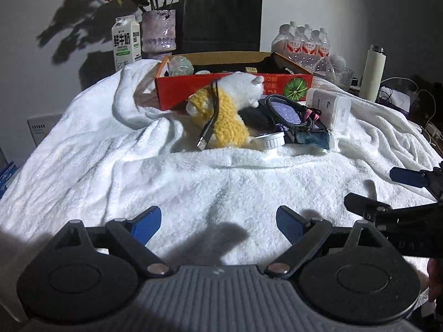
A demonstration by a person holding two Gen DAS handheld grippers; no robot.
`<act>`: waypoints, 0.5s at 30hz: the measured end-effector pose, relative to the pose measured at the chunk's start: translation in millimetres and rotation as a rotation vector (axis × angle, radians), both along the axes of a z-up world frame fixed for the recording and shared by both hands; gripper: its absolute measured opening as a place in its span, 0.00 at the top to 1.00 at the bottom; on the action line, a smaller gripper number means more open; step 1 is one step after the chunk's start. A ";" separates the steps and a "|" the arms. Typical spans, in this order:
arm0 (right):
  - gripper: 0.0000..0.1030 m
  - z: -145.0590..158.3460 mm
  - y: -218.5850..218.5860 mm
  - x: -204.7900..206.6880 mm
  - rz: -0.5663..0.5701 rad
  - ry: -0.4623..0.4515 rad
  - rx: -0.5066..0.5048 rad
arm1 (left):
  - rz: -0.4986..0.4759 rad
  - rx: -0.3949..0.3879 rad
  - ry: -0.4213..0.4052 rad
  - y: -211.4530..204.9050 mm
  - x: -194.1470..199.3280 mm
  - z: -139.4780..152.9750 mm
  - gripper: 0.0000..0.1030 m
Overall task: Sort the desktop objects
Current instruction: 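Grasp the white bottle cap with the left tool while the right tool grasps the blue-and-yellow packet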
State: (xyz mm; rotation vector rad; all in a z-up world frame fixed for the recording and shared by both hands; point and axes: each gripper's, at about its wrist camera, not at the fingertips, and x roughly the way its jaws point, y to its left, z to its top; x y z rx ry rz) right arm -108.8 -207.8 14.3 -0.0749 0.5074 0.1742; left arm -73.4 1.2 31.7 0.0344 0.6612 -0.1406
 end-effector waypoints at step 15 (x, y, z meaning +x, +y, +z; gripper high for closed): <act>0.57 10.1 19.5 69.0 0.099 -0.072 -0.105 | -0.147 -0.169 -0.035 -42.6 90.8 2.8 0.45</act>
